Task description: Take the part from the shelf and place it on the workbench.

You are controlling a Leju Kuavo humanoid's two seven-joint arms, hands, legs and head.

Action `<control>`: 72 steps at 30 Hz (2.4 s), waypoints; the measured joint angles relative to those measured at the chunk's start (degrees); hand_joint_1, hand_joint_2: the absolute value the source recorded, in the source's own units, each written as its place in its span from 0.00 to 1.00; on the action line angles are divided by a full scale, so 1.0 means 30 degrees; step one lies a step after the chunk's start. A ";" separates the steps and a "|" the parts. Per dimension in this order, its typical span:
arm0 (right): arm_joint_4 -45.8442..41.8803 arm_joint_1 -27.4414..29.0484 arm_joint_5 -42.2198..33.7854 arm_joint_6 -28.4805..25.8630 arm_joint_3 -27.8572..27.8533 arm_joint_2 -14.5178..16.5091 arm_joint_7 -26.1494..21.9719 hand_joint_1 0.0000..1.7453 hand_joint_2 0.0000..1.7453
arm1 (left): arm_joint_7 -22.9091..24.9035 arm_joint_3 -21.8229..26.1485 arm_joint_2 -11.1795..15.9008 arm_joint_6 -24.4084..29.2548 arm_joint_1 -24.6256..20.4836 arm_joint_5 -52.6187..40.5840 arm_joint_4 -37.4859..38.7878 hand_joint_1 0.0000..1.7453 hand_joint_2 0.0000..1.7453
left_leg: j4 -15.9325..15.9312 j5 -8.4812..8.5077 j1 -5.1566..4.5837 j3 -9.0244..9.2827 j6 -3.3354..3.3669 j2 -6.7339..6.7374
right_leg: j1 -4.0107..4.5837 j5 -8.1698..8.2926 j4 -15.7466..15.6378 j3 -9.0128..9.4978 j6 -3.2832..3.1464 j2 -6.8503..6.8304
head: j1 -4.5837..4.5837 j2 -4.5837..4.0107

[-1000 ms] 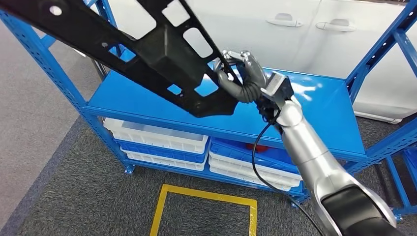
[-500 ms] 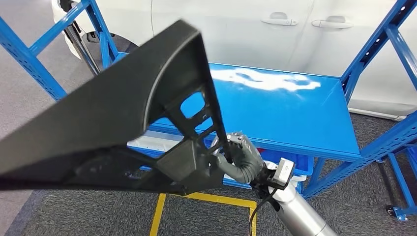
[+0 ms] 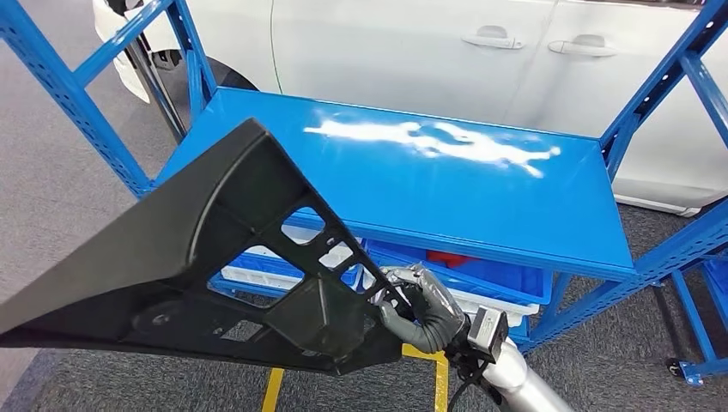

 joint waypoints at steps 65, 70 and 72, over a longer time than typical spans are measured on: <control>-0.0525 0.2128 -0.0703 0.0415 -0.3071 -0.0051 0.1553 1.00 1.00 | 0.0087 0.0291 -0.0446 -0.1132 0.0429 -0.0262 0.0018 0.00 1.00 | 0.0031 0.0595 -0.0167 -0.0756 0.0034 0.0347 | -0.0162 -0.0056 0.0966 0.0508 0.0136 0.0139 | 0.0000 0.0000; -0.0519 0.1785 -0.0717 0.0406 -0.3120 -0.0053 0.1557 1.00 1.00 | 0.0133 0.0299 -0.0528 -0.1143 0.0396 -0.0275 0.0018 0.00 1.00 | 0.0215 0.1369 -0.0198 -0.1453 -0.0398 0.0422 | 0.0037 0.0637 -0.3715 0.3565 -0.0233 -0.0140 | -0.0002 0.0000; -0.0506 0.1709 -0.0736 0.0376 -0.3118 -0.0053 0.1544 1.00 1.00 | 0.0133 0.0311 -0.0539 -0.1132 0.0408 -0.0280 0.0020 0.00 1.00 | 0.0144 0.1649 -0.0160 -0.1506 -0.0619 0.0402 | 0.0040 0.0989 -0.3761 0.3339 -0.0510 -0.0096 | 0.0000 0.0000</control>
